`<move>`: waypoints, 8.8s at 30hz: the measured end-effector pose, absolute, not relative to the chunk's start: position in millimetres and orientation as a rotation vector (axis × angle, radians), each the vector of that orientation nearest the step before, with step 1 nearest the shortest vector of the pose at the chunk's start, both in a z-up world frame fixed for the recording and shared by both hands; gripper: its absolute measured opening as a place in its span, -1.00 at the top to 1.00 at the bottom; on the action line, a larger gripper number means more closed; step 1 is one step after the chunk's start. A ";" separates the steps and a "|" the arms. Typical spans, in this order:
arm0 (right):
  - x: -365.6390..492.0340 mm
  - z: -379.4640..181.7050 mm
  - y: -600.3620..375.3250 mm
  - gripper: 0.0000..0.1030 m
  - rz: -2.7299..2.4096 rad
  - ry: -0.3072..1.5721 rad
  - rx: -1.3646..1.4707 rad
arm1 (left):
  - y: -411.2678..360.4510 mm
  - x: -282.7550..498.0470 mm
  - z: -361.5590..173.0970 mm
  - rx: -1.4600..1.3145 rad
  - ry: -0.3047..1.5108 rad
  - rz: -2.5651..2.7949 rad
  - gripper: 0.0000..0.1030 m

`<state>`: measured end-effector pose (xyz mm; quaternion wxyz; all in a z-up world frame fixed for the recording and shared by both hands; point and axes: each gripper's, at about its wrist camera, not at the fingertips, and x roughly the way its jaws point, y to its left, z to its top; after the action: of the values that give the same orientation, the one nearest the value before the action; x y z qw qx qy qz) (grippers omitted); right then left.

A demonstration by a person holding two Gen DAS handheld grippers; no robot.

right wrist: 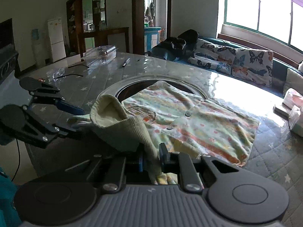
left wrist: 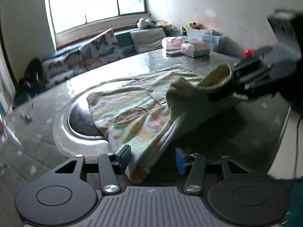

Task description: Fold clothes

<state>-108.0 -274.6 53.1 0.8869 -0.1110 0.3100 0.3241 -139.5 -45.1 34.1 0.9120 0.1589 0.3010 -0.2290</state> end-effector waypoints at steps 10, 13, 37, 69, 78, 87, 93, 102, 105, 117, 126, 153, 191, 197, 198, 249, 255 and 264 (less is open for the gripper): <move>-102.6 52.1 -276.0 0.73 0.645 0.634 -0.204 | -39.2 -142.8 20.9 0.462 0.503 -0.469 0.30; -102.7 52.6 -276.2 0.74 0.639 0.630 -0.201 | -36.7 -143.9 21.0 0.469 0.475 -0.479 0.66; -152.8 99.1 -295.0 0.86 0.755 0.542 -0.201 | -14.8 -185.9 79.5 0.253 0.472 -0.580 0.85; 45.9 30.4 -250.3 0.58 0.519 0.739 -0.180 | 31.6 18.1 22.9 -0.042 0.821 -0.368 0.77; 10.5 30.8 -270.0 0.57 0.505 0.740 -0.168 | 26.7 32.7 32.2 -0.036 0.823 -0.339 0.78; 11.5 12.8 -280.7 0.57 0.435 0.777 -0.142 | 27.0 45.1 20.4 -0.058 0.865 -0.269 0.65; 16.6 24.3 -280.3 0.56 0.435 0.734 -0.116 | 31.7 51.3 22.5 -0.069 0.859 -0.225 0.62; 39.0 6.9 -263.7 0.51 0.426 0.762 -0.120 | 32.2 56.1 31.7 -0.059 0.822 -0.193 0.64; 38.5 12.5 -263.5 0.47 0.418 0.744 -0.117 | 29.1 49.4 44.6 -0.065 0.785 -0.225 0.64; 35.4 17.7 -244.4 0.47 0.500 0.731 -0.117 | -33.6 43.8 39.8 -0.029 0.809 -0.455 0.66; 45.0 7.8 -244.1 0.46 0.485 0.754 -0.111 | -41.1 56.8 25.4 -0.039 0.838 -0.447 0.65; -50.3 33.1 -214.3 0.45 0.668 0.649 -0.241 | -35.8 -7.2 48.3 -0.031 0.729 -0.461 0.65; -81.1 15.1 -252.7 0.46 0.545 0.699 -0.182 | 1.2 -74.9 17.5 -0.122 0.727 -0.362 0.63; -79.0 13.7 -278.3 0.46 0.481 0.720 -0.128 | 7.5 -76.2 16.6 -0.131 0.733 -0.349 0.64; -78.8 12.8 -282.2 0.46 0.473 0.725 -0.118 | 8.3 -76.5 15.9 -0.134 0.736 -0.349 0.64; -74.7 24.6 -343.5 0.47 0.304 0.749 -0.082 | 6.5 -53.7 36.2 -0.136 0.751 -0.349 0.31; -41.3 26.5 -336.4 0.47 0.301 0.719 -0.079 | -12.3 -29.0 38.5 -0.099 0.733 -0.348 0.34; -9.4 8.8 -334.6 0.49 0.271 0.751 -0.060 | -43.4 0.9 30.8 -0.069 0.752 -0.374 0.35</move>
<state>-9.4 -334.6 8.8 0.9210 -0.0292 0.3653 0.1321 0.9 -43.4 30.8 0.9125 -0.0333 0.3650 -0.1815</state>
